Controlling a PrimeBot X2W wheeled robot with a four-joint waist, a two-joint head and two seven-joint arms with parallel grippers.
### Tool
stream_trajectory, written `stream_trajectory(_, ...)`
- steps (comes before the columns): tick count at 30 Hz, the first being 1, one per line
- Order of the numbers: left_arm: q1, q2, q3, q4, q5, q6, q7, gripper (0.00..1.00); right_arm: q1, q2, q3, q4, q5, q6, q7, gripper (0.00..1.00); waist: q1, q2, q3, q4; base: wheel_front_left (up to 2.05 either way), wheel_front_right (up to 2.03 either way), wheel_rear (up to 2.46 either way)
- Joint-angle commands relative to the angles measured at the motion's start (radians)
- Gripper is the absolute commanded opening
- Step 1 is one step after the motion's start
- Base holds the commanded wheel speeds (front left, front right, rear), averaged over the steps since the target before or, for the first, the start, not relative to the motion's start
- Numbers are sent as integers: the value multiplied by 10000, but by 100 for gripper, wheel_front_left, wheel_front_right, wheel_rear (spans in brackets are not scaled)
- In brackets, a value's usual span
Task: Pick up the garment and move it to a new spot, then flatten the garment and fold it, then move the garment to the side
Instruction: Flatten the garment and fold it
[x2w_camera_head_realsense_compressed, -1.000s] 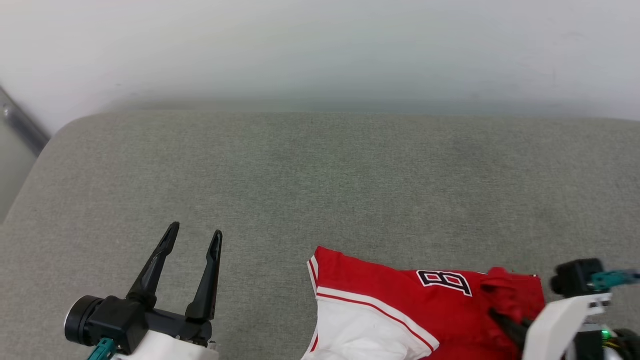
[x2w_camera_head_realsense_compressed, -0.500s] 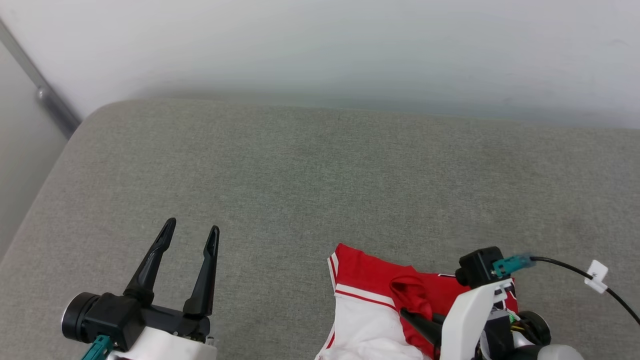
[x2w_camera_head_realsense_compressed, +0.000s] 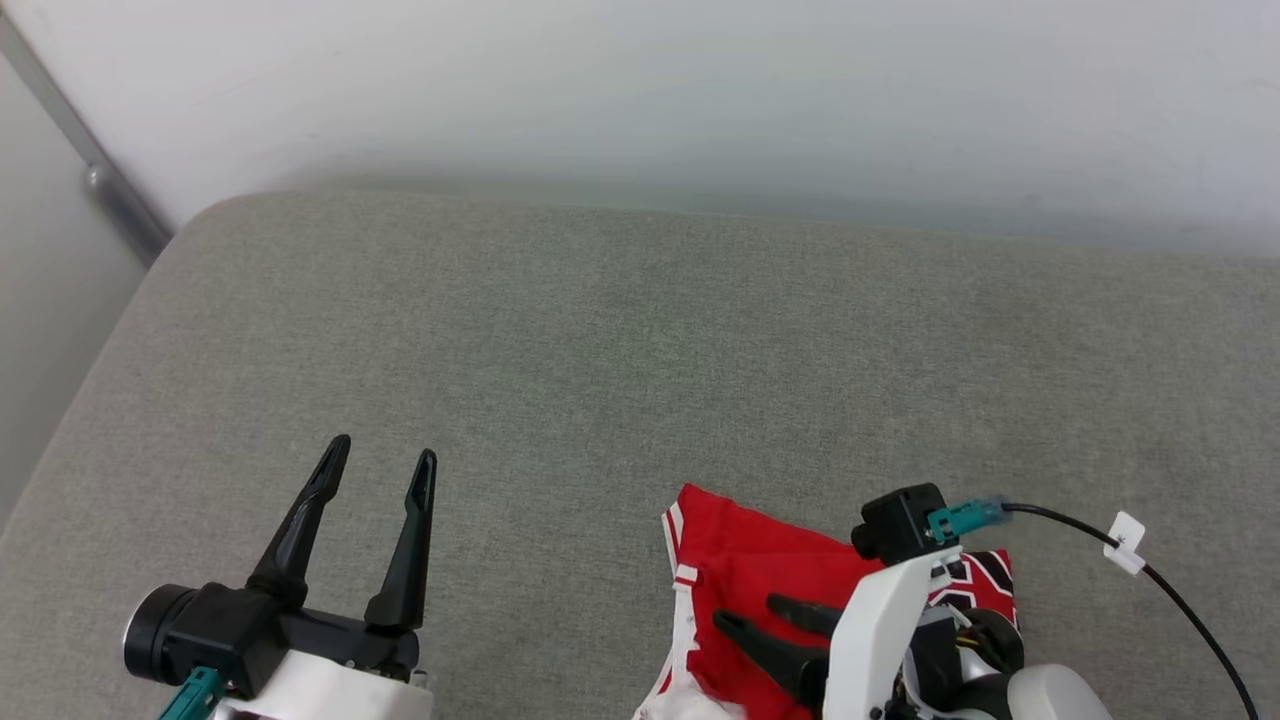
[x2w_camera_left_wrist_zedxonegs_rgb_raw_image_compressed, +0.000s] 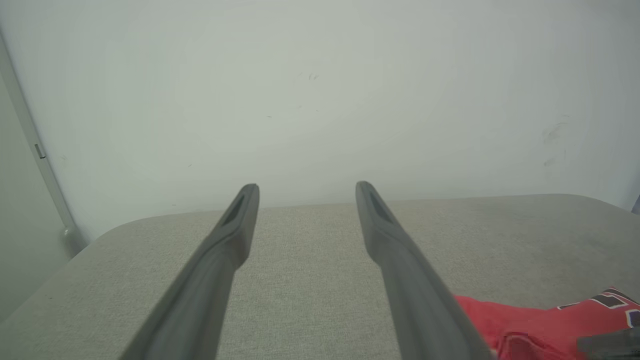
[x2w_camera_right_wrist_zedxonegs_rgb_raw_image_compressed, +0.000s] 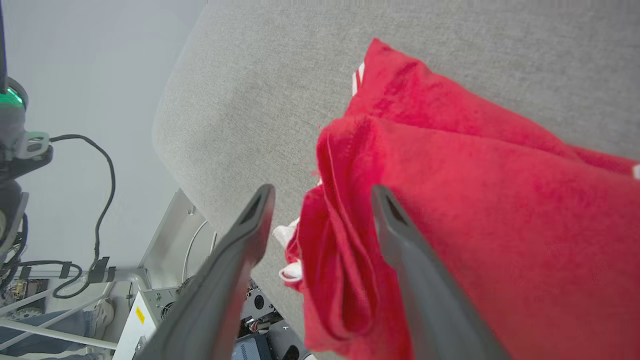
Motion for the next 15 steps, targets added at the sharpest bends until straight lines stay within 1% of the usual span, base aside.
stream_trajectory(1, -32, 1, 47, 27, -2, -13, -22, 100, -224, 23, 147, 0, 152, 0, -104, 100, 0, 0, -24, -69, 0, 0, 0)
stream_trajectory(5, -21, -8, 84, 56, 28, -13, -22, 100, -486, 20, 82, -96, -34, 0, -210, 100, 0, 0, -47, -185, 0, 0, 0)
stream_trajectory(8, -75, -12, 95, 43, 16, -13, -22, 100, -801, -2, -185, -248, -668, 0, -424, 100, 0, 0, -72, -314, 0, 0, 0)
stream_trajectory(9, -85, -11, 84, 36, 12, -13, -22, 100, -916, -106, -305, -320, -889, -2, -545, 100, 0, 0, -79, -361, 0, 0, 0)
stream_trajectory(11, -82, -16, 57, 32, 16, -13, -22, 100, -1178, -499, -596, -466, -1410, -2, -912, 100, 0, 0, -89, -464, 0, 0, 0)
stream_trajectory(15, -57, -77, 13, 21, 7, -13, -22, 100, -1651, -1571, -1077, -544, -2752, -2, -2032, 100, 0, 0, -109, -687, 0, 0, 0)
